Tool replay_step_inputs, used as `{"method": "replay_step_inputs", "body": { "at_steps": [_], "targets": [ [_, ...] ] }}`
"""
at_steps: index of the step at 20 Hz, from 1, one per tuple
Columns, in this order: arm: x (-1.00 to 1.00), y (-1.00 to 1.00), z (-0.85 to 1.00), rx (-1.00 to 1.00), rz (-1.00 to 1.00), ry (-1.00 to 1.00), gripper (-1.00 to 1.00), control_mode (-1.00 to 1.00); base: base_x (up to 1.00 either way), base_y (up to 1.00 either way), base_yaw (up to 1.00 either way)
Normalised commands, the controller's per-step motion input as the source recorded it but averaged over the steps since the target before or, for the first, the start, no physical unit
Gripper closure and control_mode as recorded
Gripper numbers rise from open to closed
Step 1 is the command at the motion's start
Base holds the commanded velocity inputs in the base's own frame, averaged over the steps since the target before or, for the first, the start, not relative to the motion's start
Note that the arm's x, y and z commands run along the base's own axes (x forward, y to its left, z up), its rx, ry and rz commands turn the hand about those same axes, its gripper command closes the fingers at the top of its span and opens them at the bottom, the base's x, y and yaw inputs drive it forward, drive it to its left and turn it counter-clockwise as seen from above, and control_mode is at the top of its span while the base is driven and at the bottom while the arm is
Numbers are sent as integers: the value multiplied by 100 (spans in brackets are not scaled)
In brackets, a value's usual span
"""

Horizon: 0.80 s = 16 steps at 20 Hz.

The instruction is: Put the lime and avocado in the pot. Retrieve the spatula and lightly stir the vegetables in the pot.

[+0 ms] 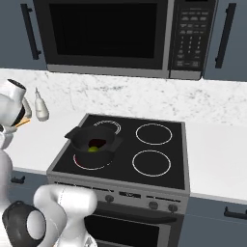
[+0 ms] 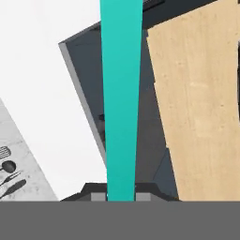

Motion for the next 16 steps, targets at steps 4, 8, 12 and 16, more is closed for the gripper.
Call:
{"method": "replay_step_inputs", "body": {
  "at_steps": [4,8,12,16],
  "targets": [
    [0,-72,53,25,-9,3,100,-100,0,0,0],
    [0,-69,9,23,-8,9,100,-100,0,0,0],
    [0,-69,0,22,-10,19,100,-100,0,0,0],
    [15,-76,0,24,-11,25,100,-100,0,0,0]
  ]
}}
